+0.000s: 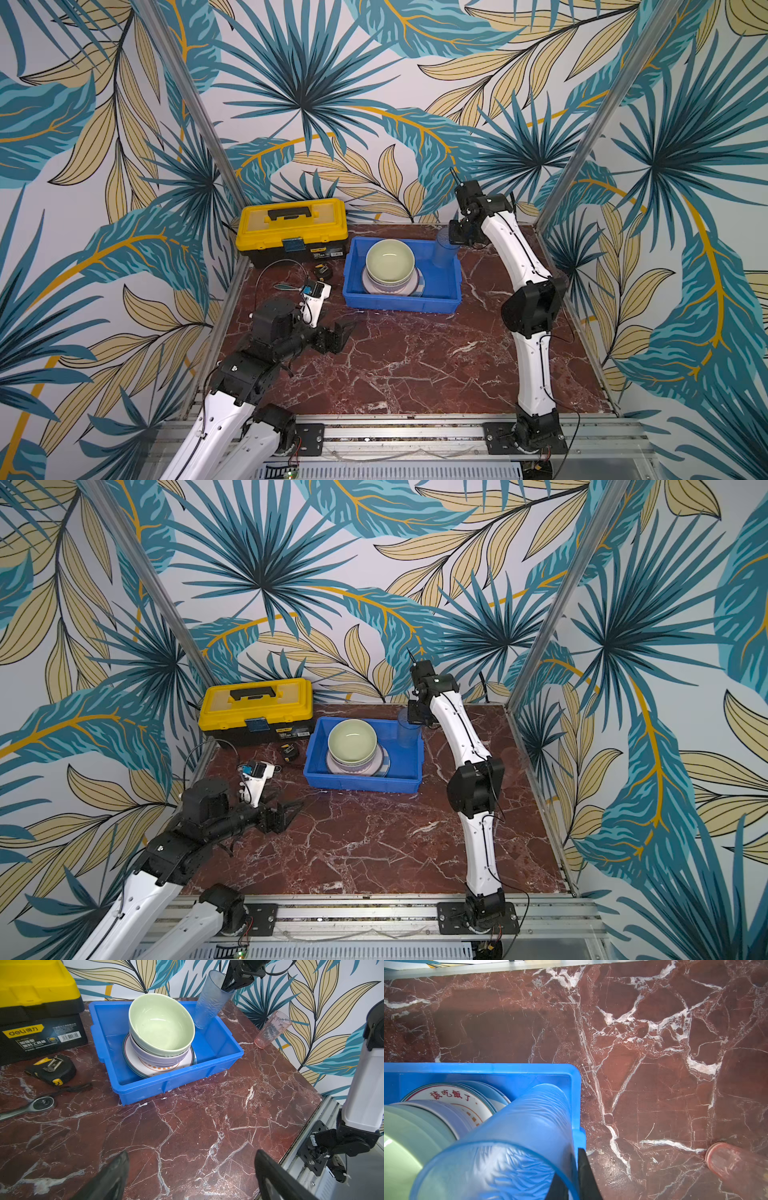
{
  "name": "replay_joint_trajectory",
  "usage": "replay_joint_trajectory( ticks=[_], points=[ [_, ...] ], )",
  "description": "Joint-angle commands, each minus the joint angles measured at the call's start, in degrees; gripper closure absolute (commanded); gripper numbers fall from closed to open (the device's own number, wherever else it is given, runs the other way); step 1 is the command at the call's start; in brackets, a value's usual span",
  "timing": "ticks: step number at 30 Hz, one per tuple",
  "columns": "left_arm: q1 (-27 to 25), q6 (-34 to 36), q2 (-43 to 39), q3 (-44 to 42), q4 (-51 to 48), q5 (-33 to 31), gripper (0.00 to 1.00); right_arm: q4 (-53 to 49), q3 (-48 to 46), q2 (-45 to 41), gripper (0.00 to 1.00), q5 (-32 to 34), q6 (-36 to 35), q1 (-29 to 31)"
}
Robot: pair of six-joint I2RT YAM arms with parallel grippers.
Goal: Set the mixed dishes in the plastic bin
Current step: 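Carry the blue cup into the bin corner and lower it upright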
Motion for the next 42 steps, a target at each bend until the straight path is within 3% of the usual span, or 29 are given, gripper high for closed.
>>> replay_joint_trajectory(
  ticks=[1, 31, 35, 42],
  points=[
    [0.09, 0.18, -0.82, -0.61, 0.86, 0.79, 0.06, -0.67, 1.09, 1.83, 1.0, 0.38, 1.15, 0.5],
    [0.08, 0.35, -2.43, -0.97, 0.83, -1.13, 0.05, -0.01, 0.06, 6.37, 1.0, -0.74, 1.13, 0.59],
    [0.08, 0.35, -2.52, -1.01, 0.85, -1.01, 0.05, 0.6, -0.91, 6.2, 0.97, -0.83, 0.99, 0.58],
    [0.11, 0.53, -2.52, -0.97, 0.89, -0.81, 0.05, 1.06, -2.28, 5.7, 0.8, -0.65, 1.0, 0.58]
  ],
)
